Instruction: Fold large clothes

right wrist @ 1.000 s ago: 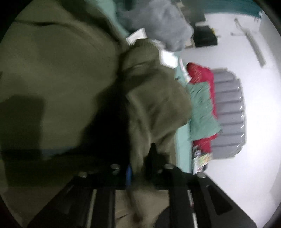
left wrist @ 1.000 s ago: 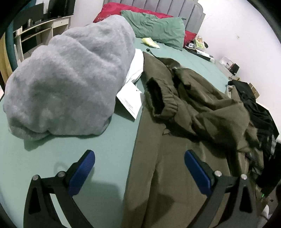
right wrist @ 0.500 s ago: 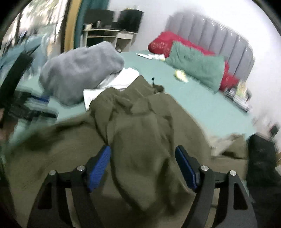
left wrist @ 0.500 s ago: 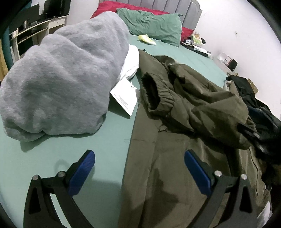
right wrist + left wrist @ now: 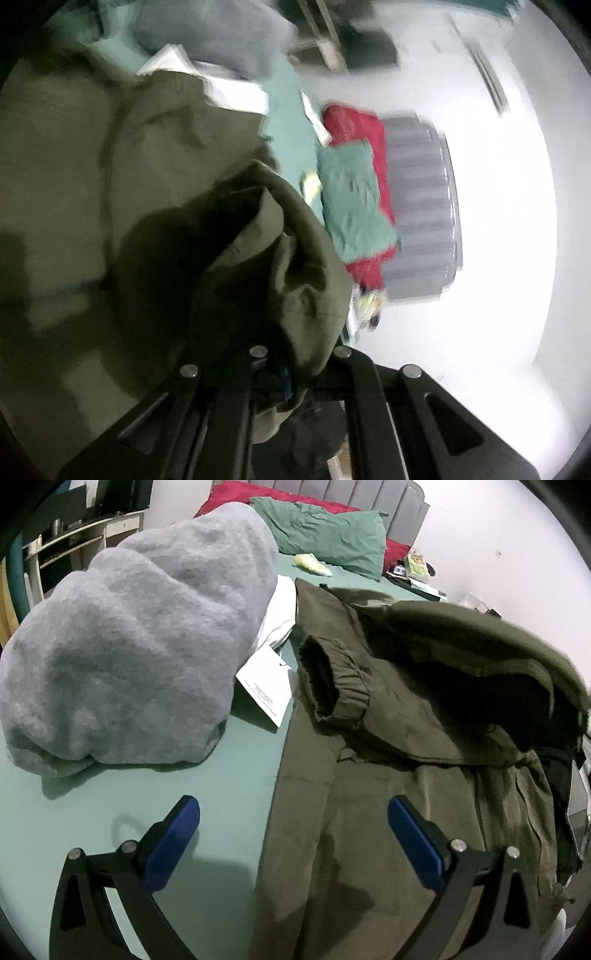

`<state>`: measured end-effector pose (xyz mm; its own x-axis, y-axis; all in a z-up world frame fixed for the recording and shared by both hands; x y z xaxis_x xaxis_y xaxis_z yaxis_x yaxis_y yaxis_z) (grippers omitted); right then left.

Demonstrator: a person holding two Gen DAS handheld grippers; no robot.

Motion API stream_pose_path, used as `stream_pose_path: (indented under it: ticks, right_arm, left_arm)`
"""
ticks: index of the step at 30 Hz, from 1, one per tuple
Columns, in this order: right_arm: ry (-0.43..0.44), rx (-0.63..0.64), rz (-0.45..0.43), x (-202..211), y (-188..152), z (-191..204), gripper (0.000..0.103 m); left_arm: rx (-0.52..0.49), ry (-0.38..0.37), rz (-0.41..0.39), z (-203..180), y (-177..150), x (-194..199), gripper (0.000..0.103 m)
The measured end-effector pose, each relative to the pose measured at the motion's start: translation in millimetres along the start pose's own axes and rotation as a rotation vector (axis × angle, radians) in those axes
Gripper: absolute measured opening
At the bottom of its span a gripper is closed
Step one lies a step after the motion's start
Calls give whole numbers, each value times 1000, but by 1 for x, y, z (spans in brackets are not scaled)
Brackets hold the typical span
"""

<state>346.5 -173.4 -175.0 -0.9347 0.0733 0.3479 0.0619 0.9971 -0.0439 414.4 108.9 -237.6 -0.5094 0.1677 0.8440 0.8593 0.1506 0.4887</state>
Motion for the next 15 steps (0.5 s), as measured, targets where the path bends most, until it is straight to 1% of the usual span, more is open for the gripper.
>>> stream_pose_path:
  ticks: [1,2,3,5,6,7,8,11,13,15]
  right_arm:
    - [24,32,-19,10,0,21,6]
    - [80,45,-42,22,1,53,6]
    - [118,42,-53,27,2,73,8]
    - [195,8,-41,31,2,109,21]
    - [253,-31,-26,34,0,126,43]
    - [302,-91,-21,40,-1,137,67]
    - [326,-151,-22,42,-4,136,71]
    - [445,-392,1,63,-18,133,71]
    - [481,-483,10,68,-25,128,72]
    - [510,-605,13,76,-36,121,72]
  left_arm:
    - [-7,0,4,-1,-1,0,101]
    - [-18,4,8,-2,-4,-1,101]
    - [-24,10,12,-2,-6,-1,101]
    - [-37,11,23,-4,-15,2,101]
    - [-41,11,32,-4,-20,4,101]
    - [-40,7,42,-4,-27,7,101]
    - [-32,0,47,-3,-33,10,101]
    - [25,-14,66,4,-58,21,101]
    - [79,-22,80,9,-79,27,101]
    - [123,-31,101,12,-100,31,101]
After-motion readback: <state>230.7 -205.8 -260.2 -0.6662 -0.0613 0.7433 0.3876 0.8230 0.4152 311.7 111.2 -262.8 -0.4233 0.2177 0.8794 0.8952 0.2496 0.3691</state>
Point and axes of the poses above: each gripper's, at about its wrist camera, not at the fingertips, and x roughly against the way its jaws point, z to its left, y to its top, the point moved 8 cm from there along -x, roughly the way its jaws point, and after that the axes turned 4 degrees about z, right-handed, at the moved point
